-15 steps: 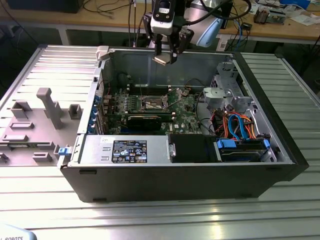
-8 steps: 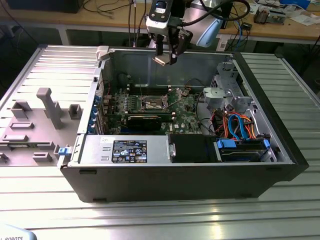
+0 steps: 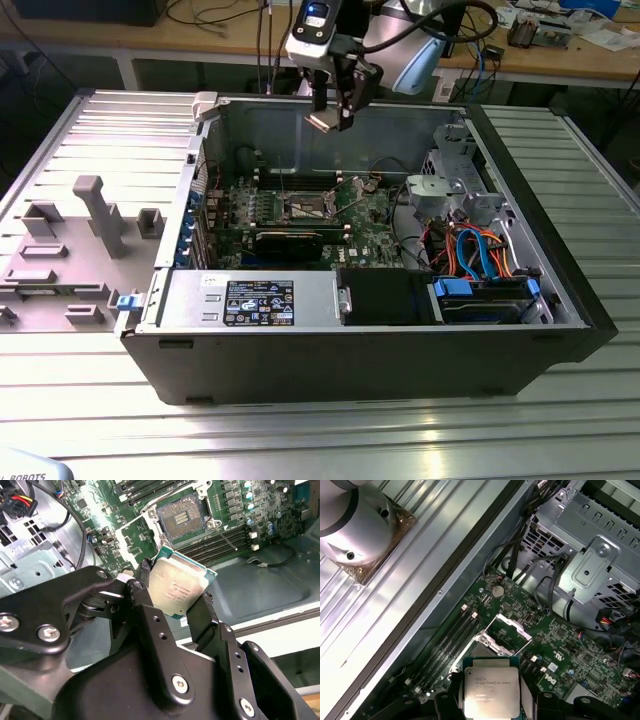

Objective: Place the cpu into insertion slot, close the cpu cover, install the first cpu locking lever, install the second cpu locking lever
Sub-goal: 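Place the cpu into insertion slot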

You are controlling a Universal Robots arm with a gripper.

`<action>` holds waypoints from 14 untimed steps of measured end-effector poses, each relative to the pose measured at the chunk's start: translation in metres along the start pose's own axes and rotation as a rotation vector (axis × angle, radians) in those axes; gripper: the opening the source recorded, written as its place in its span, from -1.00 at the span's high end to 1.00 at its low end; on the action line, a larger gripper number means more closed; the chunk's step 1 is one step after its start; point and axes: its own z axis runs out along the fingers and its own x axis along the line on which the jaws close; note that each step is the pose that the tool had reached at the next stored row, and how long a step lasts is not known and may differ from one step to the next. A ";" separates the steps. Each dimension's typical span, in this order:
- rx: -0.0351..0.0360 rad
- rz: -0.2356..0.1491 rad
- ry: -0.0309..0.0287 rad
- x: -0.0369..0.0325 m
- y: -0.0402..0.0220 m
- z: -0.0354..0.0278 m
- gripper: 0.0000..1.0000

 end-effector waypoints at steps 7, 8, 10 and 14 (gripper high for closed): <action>-0.0009 0.046 -0.0039 0.0002 -0.0003 0.0004 -0.08; -0.0016 0.070 -0.0058 0.0002 -0.0003 0.0008 -0.08; -0.0024 0.110 -0.0093 0.0002 -0.0004 0.0016 -0.08; -0.0039 0.184 -0.0157 0.0002 -0.0006 0.0039 -0.08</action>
